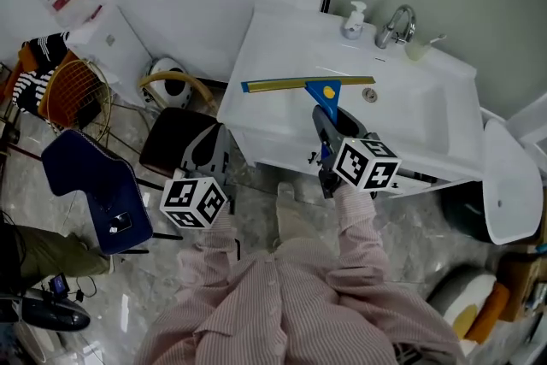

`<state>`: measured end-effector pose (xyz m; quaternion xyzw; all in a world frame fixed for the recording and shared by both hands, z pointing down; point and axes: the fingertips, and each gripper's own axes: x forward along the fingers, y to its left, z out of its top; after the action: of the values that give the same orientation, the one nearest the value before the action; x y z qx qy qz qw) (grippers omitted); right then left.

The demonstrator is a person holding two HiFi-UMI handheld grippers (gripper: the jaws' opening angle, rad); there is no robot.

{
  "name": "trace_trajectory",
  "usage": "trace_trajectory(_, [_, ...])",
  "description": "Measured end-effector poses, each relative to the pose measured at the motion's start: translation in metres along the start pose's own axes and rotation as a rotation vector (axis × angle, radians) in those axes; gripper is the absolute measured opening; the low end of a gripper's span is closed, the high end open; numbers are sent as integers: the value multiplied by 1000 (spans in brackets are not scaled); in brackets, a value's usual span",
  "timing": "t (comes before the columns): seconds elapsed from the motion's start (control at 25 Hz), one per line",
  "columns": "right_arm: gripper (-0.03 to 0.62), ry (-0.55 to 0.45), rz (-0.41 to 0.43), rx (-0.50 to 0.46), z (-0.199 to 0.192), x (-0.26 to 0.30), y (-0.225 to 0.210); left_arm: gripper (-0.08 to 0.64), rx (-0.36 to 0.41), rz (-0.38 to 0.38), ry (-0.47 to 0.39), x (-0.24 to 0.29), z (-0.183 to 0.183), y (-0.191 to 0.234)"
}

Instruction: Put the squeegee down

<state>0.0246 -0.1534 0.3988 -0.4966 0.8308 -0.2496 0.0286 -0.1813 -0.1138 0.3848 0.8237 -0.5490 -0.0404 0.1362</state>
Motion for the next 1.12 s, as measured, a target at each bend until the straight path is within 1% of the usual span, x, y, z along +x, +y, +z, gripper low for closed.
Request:
trace_trajectory(0.28, [135,26,43,-11,19,66,-15,2,-13,26,4,56,10,32])
trace_trajectory(0.48, [135,65,46,2,28,106,-38,2,-31,36,26,100,9,44])
trace_trajectory(0.68, [135,94,42,22,37,140,-62,2,-33,47,51,136,11,54])
trace_trajectory(0.92, [135,130,44,35,39,179,-84,2,-38,61,78,174,7,68])
trace_trajectory(1.12, [135,172,44,32,37,205,-95,2,-66,68,112,198,-3,76])
